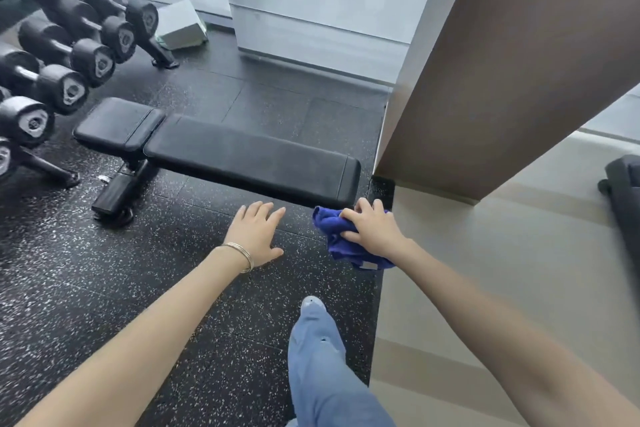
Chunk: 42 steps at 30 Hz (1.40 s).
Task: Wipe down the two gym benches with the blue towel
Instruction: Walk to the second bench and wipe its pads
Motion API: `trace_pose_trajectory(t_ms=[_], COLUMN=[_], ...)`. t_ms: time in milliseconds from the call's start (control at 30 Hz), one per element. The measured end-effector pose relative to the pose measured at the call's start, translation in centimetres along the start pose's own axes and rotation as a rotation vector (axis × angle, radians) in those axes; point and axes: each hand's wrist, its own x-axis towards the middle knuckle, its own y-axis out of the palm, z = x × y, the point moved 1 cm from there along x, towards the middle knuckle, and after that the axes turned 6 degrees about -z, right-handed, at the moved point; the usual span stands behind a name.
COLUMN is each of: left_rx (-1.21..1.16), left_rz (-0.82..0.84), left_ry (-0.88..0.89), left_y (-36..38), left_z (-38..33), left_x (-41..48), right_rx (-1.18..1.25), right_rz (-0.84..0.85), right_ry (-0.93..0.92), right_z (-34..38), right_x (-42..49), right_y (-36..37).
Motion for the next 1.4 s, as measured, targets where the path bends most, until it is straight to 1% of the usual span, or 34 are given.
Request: trace_pose_trajectory(t_ms=[100, 233, 467, 567, 800, 900, 1067, 1200, 1333, 1367, 1400], left_rx=[-0.005, -0.025, -0.022, 0.000, 0.004, 0.005, -0.023, -0.042, -0.065, -0.073, -0.078], left_rz=[0.030, 0.055, 0.124, 0.153, 0.194, 0.220, 0.264, 0.251, 0.213, 0.205, 0.192], left_ry=[0.012, 0.003, 0.041, 0.079, 0.205, 0.219, 0.220, 0.218, 0.196, 0.188, 0.185], left_y=[-0.4, 0.4, 2.1, 2.5, 4.7, 7.6, 14.7, 20.3, 24.9, 25.7, 26.4], left_z=[0.7, 1.6, 5.1, 7.1, 11.0, 12.6, 14.5, 14.7, 14.2, 14.1, 14.2], left_x=[5.4, 12.1, 20.8, 24.4, 31.9, 34.9, 39.7, 43.7, 47.2, 47.9, 48.4], right_rx=[0.034, 0.020, 0.089, 0.098, 0.123, 0.149, 0.141, 0.102, 0.154, 0.133, 0.090], right_rz=[0.032, 0.071, 0.145, 0.171, 0.168, 0.134, 0.073, 0.005, 0.052, 0.041, -0.011], right_ry=[0.005, -0.016, 0.027, 0.064, 0.202, 0.257, 0.373, 0.434, 0.471, 0.463, 0.461], right_z=[-1.5, -2.8, -4.1, -4.1, -3.3, -2.8, -2.8, -3.8, -2.7, -2.2, -1.9], right_x=[5.2, 11.7, 20.0, 23.1, 30.2, 33.6, 39.1, 43.1, 44.3, 44.1, 43.9], right_y=[0.1, 0.7, 2.6, 3.2, 5.0, 8.0, 16.3, 23.0, 29.9, 31.3, 32.2])
